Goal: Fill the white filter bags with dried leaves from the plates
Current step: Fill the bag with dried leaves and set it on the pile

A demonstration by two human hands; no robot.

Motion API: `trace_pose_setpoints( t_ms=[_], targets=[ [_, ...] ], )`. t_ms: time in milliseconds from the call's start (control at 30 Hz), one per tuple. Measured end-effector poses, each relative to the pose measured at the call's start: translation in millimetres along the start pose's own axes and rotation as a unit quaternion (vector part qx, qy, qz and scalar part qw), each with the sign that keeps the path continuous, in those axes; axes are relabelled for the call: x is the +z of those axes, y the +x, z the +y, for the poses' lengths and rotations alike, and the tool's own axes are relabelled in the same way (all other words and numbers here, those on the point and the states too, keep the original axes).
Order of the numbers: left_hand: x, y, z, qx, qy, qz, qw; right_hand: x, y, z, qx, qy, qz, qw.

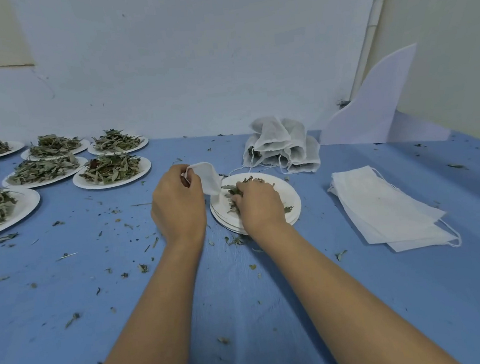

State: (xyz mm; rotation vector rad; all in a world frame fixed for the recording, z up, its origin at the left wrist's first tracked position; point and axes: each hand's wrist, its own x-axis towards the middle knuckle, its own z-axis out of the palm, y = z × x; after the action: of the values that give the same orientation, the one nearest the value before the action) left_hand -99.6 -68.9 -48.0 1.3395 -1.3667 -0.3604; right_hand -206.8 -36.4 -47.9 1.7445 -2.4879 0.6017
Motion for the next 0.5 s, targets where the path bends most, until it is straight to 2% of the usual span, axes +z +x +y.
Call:
trace_pose_setpoints(
  t_ms=[233,400,500],
  targets=[
    [-0.5,-2.4,-0.7,0.003,0.000,-0.002,1.000,-0.5,-4.0,-1.1,0.040,0.069,-0.011,0.997],
    [-1.8,-3.2,1.3,0.001,-0.002,-0.001,1.000,-0.3,-9.1,-5.3,0.059,0.142,0.011,0.988],
    [-1.9,-4.1,2.7,0.002,-0.001,-0.001,1.000,1.3,-8.8,-6.0,0.069,0.121,0.025,0.990]
  ],
)
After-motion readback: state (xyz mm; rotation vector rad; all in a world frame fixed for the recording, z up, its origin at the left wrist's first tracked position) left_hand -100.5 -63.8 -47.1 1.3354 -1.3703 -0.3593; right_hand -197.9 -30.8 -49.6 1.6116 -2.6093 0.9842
